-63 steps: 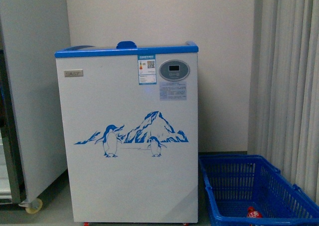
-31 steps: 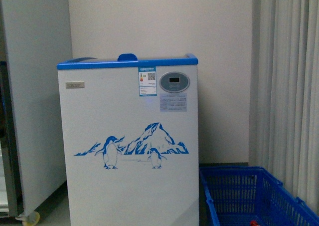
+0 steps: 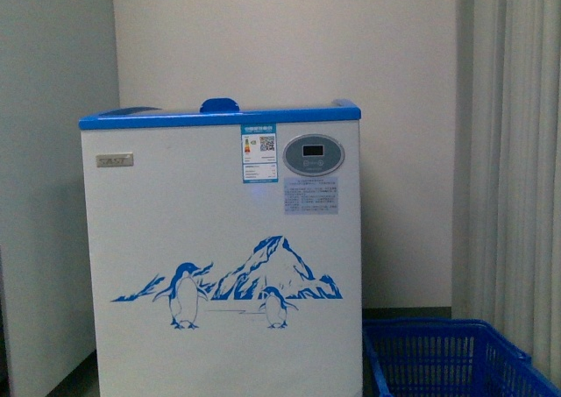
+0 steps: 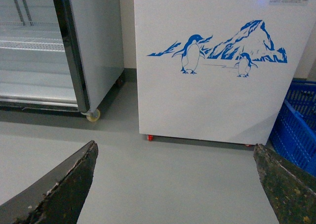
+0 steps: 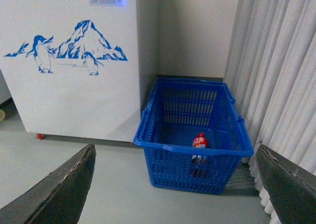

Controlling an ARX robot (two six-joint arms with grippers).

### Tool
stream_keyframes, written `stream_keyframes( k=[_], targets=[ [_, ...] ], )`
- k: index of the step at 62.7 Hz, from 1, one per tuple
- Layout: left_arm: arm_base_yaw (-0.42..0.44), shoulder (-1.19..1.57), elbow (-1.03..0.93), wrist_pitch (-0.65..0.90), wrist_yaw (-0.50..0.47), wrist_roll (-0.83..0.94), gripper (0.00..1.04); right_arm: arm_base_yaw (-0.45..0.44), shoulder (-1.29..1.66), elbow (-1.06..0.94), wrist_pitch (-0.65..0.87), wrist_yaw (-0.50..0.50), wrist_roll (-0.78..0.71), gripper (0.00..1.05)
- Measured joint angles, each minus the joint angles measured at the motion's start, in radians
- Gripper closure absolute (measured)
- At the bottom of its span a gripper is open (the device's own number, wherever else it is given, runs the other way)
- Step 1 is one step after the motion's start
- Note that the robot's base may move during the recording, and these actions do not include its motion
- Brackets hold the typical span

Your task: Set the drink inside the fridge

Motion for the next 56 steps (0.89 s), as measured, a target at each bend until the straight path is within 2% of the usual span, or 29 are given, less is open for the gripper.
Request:
stream_keyframes(
  k=[56],
  targets=[
    [0.000,0.000,0.000,0.000,0.000,0.000,0.08,0.000,0.000,0.000,0.000,0.000,0.000,0.07]
  ],
)
